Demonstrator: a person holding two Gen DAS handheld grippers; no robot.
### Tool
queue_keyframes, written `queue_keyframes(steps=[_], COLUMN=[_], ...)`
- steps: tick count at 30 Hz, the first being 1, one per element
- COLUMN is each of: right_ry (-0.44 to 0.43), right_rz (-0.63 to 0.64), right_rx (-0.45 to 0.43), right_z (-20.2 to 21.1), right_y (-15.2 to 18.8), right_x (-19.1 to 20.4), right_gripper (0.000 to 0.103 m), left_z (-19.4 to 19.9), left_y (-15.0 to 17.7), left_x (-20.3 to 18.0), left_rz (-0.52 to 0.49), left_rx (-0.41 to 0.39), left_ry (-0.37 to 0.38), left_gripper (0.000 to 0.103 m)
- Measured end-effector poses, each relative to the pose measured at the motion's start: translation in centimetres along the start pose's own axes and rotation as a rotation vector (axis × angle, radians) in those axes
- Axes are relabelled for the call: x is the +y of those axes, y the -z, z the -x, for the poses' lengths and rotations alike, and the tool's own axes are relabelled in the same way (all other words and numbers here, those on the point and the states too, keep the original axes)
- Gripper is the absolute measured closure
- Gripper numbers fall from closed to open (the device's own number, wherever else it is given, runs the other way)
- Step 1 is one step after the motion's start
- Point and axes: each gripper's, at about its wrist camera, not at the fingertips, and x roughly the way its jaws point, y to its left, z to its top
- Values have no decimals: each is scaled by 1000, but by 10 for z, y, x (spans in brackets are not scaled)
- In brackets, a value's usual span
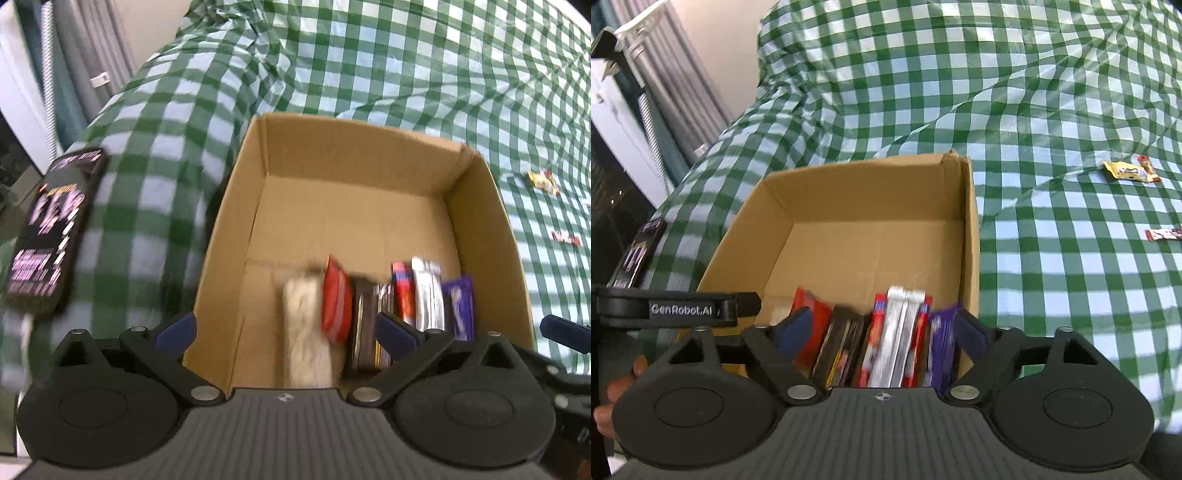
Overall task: Organize snacks
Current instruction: 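Open both tools to drop the wafer pack and silver bar into the box, then lift both tools out of the box and move toward the last snacks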
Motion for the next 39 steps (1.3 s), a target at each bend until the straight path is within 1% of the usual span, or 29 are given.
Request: queue_keyframes(steps=[3, 7, 11, 14, 21, 28, 34, 39], right_ry=[-4, 0, 5, 16, 21, 15, 10, 8], right_rz=[27, 64, 97, 108, 118, 108, 100, 84], right_rx=[11, -3, -23, -61, -127, -188, -221, -237], right_z=[22, 50, 76, 96, 133, 157, 168, 172], right_y=[19, 42, 57, 64, 80, 88, 92, 94], right_x=[7, 21, 33, 36, 37, 36, 33, 27], right_gripper=[14, 11, 8, 6, 5, 4, 4, 4], left_z=[21, 46, 72, 89, 121, 143, 153, 154], left_y=[27, 57, 85, 98, 110, 117, 119, 117], left_x=[4, 8, 4, -3, -15, -19, -27, -37], left_rz=[2, 24, 16, 6, -30, -42, -68, -100], left_rx=[9, 13, -17, -44, -121, -168, -191, -193], left_ry=[-11, -12, -16, -6, 6, -3, -11, -21], left_gripper=[0, 0, 0, 0, 0, 0, 0, 0])
